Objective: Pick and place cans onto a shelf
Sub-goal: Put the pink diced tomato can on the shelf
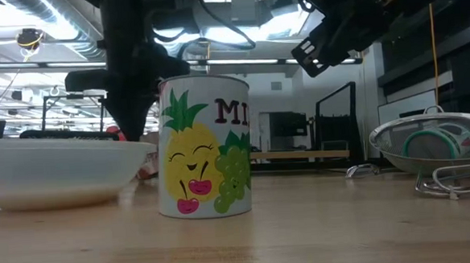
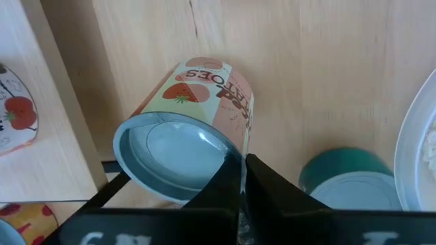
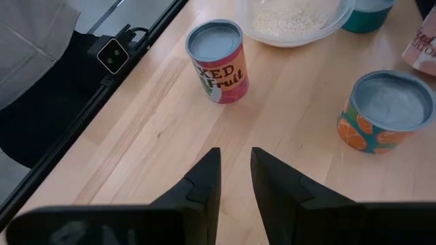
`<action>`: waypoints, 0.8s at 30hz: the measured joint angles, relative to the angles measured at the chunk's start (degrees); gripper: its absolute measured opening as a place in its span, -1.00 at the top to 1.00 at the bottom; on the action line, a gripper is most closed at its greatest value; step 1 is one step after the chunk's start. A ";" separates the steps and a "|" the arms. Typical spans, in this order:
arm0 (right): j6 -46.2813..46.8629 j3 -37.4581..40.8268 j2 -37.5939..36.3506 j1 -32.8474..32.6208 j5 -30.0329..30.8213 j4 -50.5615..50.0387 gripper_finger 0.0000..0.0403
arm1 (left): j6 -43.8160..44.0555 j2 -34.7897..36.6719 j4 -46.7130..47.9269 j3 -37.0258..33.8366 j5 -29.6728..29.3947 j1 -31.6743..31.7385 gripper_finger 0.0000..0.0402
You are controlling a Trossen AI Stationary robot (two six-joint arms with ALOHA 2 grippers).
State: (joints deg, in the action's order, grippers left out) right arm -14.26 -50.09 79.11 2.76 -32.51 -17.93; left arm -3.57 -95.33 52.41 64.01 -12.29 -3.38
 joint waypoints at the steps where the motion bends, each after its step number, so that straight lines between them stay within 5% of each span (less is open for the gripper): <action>1: -0.24 0.00 0.00 -0.01 0.00 0.27 0.57 | -0.02 0.00 -0.15 0.00 -0.02 0.00 0.97; 24: -1.28 0.00 0.00 -0.02 0.00 0.41 0.57 | 0.04 -0.02 -0.93 -0.04 -0.02 0.00 0.90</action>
State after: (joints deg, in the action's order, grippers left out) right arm -15.54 -50.09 79.11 2.74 -32.51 -17.52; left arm -3.53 -95.35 51.48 63.96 -12.32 -3.38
